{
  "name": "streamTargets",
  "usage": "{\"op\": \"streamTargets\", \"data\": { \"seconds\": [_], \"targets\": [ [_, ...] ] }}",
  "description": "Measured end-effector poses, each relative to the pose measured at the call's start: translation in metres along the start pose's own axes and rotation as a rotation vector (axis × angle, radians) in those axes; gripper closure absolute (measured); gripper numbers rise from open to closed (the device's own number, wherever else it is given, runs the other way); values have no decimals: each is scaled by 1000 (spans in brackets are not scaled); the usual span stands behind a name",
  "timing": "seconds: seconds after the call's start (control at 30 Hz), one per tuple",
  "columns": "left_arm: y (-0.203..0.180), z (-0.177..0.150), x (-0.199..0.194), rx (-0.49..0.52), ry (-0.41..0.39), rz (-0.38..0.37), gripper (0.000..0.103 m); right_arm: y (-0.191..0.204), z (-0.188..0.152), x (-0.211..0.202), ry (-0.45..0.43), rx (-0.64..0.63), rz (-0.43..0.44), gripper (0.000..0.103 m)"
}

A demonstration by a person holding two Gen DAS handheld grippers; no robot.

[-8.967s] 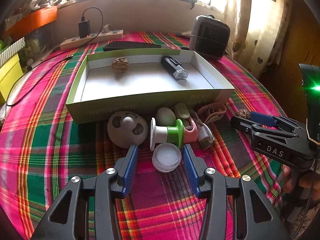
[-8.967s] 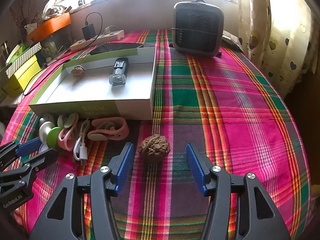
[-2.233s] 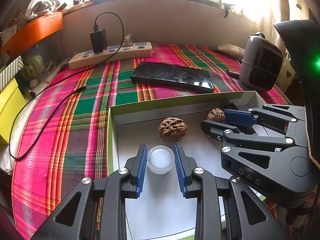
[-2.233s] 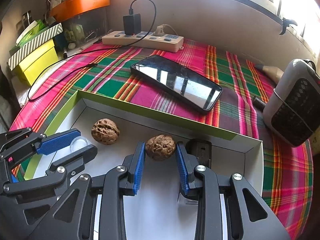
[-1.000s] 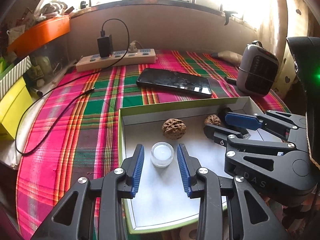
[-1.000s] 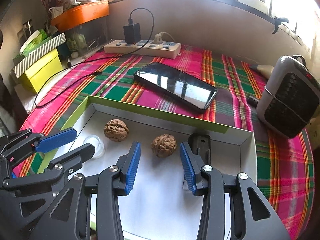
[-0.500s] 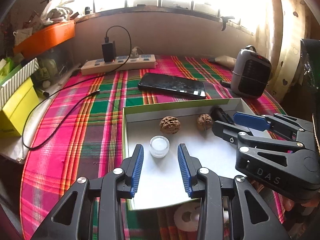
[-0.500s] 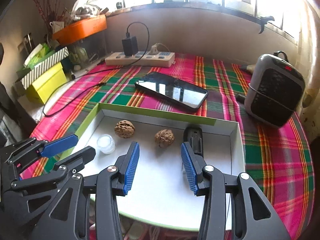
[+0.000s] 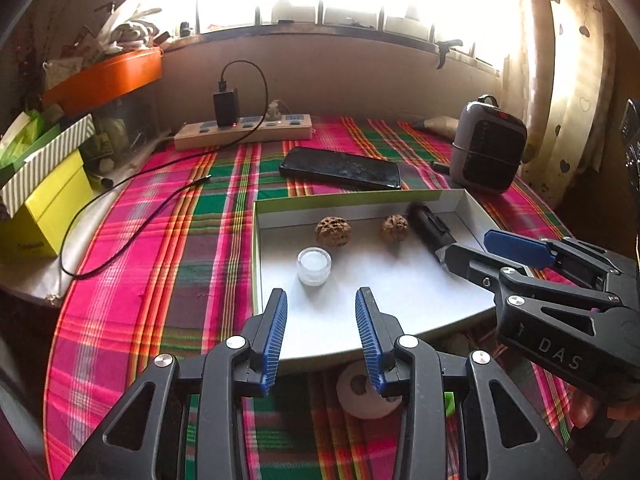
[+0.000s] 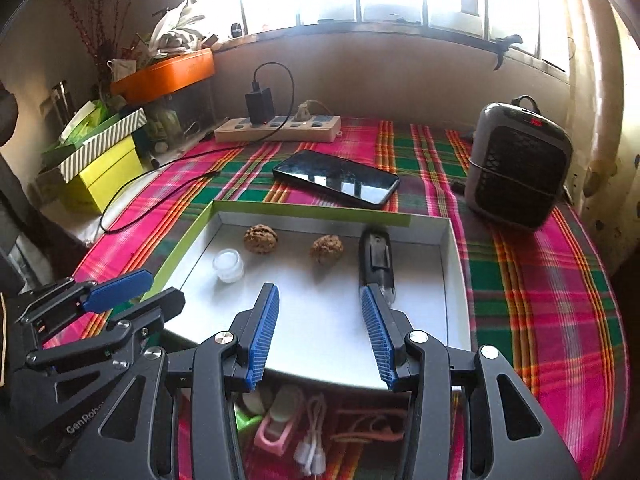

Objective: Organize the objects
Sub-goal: 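Withdraw both grippers from the tray toward the items in front of it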

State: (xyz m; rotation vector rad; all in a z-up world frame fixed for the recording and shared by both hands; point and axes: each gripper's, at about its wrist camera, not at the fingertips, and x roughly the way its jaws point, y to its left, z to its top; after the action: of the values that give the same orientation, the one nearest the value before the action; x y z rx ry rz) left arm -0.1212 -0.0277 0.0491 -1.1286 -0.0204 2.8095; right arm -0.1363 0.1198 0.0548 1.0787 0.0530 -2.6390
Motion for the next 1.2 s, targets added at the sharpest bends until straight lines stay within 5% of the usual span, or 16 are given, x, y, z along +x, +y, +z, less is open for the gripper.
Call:
{"op": "streamTargets", "data": {
  "seconds": [1.2],
  "targets": [
    [24,-43,-14,-63,42,-84,67,-31,-63,-37,28,62,-47,57]
  ]
}}
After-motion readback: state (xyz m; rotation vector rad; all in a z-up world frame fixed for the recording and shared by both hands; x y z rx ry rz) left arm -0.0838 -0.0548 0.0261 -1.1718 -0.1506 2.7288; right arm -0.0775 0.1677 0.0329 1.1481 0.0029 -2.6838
